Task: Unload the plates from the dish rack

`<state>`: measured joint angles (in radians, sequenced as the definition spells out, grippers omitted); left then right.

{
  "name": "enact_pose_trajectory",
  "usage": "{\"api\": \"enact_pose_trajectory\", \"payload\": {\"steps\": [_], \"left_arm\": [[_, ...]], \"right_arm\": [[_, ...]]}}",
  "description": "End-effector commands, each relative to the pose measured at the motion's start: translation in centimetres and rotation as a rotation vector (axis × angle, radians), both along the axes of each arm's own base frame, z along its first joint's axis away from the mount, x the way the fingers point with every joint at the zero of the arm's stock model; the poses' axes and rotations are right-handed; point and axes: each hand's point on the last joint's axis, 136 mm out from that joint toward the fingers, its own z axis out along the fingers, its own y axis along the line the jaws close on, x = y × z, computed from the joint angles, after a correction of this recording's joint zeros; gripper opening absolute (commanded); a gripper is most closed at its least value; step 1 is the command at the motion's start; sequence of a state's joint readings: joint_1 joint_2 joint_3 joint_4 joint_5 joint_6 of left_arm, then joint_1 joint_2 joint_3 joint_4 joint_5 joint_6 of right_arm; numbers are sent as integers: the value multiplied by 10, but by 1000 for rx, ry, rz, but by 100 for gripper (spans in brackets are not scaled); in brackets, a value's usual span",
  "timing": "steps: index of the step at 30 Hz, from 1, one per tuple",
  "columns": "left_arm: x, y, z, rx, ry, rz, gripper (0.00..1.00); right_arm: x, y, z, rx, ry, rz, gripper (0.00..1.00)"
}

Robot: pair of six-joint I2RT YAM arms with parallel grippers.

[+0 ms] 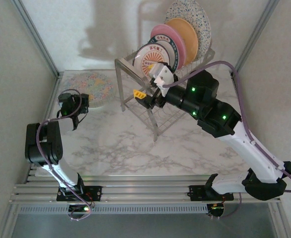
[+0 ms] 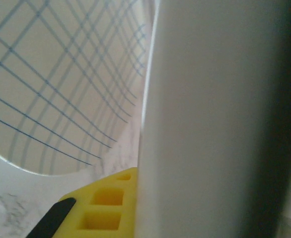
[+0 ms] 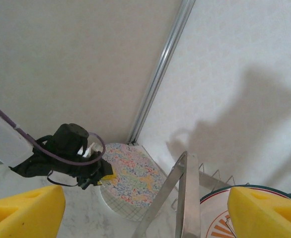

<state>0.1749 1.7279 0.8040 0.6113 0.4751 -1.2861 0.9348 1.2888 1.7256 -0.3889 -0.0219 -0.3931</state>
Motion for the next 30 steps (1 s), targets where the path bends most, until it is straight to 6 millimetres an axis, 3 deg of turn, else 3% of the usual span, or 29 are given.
{"api": "enact_pose_trajectory", "payload": {"steps": [1,6,15,30], "left_arm": [[25,6,32,44,-149,-26,0],[37,9,7,34,-118,-33,0],[53,12,-17,38,-82,-56,0],[63,12,-34,24,-46,-70,0]], "right_arm": [[-1,0,20,45,-29,-10,86],[6,8,21,47,-23,-16,87],[12,15,21,57,-1,-22,87],[16,20,18,55,13,-25,87]]}}
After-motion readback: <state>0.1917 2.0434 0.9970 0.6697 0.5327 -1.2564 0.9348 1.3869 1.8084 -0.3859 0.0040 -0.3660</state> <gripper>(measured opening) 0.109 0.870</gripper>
